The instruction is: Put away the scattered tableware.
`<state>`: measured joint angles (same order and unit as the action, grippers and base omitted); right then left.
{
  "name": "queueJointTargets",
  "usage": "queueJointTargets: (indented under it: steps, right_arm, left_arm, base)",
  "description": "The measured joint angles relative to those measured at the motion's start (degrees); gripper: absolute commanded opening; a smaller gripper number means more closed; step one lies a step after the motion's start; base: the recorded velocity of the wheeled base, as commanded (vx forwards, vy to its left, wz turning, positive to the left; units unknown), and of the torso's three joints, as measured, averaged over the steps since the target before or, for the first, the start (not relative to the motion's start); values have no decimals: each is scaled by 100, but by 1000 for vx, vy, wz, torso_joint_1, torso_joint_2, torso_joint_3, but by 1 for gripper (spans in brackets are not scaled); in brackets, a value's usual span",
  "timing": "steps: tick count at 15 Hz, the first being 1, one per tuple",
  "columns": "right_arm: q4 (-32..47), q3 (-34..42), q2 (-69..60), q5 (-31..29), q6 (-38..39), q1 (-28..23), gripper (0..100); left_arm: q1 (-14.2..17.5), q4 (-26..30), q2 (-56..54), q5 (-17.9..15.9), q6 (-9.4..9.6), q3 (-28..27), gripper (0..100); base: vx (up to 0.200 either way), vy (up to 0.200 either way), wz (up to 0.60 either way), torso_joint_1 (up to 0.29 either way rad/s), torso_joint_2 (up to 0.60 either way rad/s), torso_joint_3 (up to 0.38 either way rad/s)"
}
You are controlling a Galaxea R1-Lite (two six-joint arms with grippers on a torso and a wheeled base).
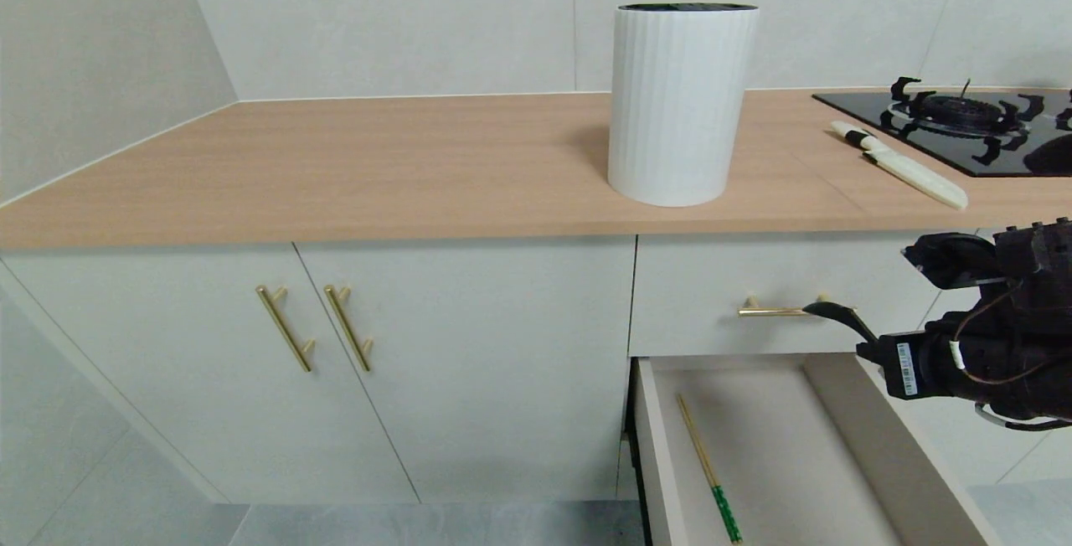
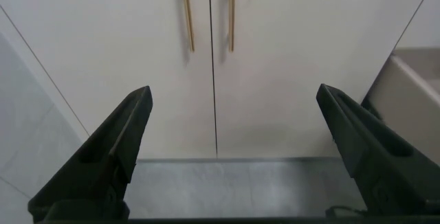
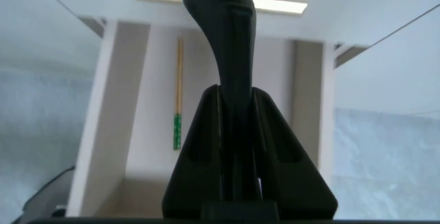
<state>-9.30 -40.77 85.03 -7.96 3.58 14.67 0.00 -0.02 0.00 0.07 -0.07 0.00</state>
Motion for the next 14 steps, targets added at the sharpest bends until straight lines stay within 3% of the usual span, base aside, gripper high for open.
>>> queueJointTargets:
  steps: [5, 14]
  right_arm:
    - [6, -2, 216, -2, 0, -1, 0]
    - [-62, -5, 450, -5, 11, 0, 0]
  left_arm:
    - [0, 2, 0, 0, 0, 0, 100]
    - [0, 2, 0, 2, 0, -2, 100]
  base:
    - [0, 0, 0, -114, 404, 290]
    - [0, 0, 0, -5, 25, 17]
